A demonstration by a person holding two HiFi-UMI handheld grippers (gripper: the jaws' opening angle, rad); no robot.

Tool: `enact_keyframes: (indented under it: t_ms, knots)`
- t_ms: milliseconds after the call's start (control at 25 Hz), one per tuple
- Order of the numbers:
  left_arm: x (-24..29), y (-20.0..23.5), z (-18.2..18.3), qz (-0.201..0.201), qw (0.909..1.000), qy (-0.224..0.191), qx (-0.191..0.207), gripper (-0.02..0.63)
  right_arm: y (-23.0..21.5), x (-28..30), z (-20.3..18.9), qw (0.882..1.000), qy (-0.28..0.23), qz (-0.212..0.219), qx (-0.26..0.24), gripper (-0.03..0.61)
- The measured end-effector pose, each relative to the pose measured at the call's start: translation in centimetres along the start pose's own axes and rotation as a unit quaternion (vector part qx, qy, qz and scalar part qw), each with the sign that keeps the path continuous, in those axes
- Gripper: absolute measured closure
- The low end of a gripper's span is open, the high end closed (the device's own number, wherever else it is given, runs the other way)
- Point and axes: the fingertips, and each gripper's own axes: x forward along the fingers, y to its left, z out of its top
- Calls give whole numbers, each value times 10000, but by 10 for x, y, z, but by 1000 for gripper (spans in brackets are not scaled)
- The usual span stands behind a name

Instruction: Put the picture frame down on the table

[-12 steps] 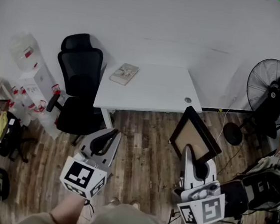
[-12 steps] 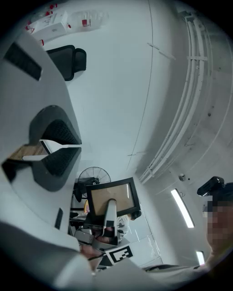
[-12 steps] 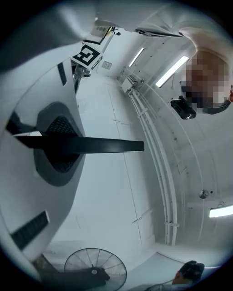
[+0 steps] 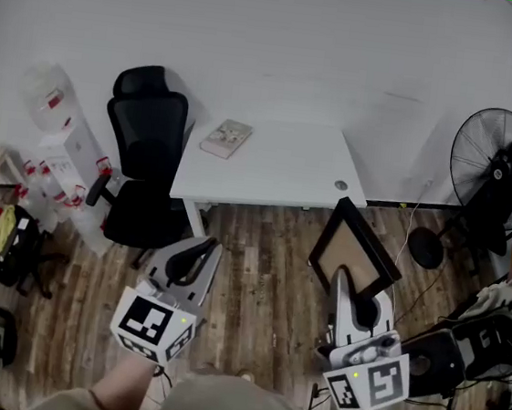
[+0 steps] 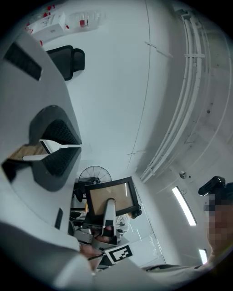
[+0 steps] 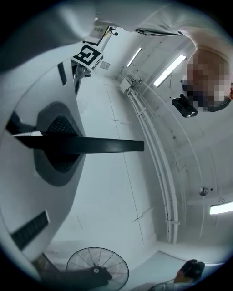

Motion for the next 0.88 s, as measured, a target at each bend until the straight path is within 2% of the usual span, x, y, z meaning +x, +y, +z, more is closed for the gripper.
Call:
enact_keyframes:
  t_ms: [280,600,880]
  knots:
    - [0,-12,-1,57,10000,40,8,577,-6,-7,-8,9998,184,115,40,548]
    - [6,2,-10,153,9998,62,-120,577,-15,5,-31,9987,446,153,171,548]
    - [35,17,-18,41,9997,51,-216,577,-25,32,-48,9980,610,121,105,548]
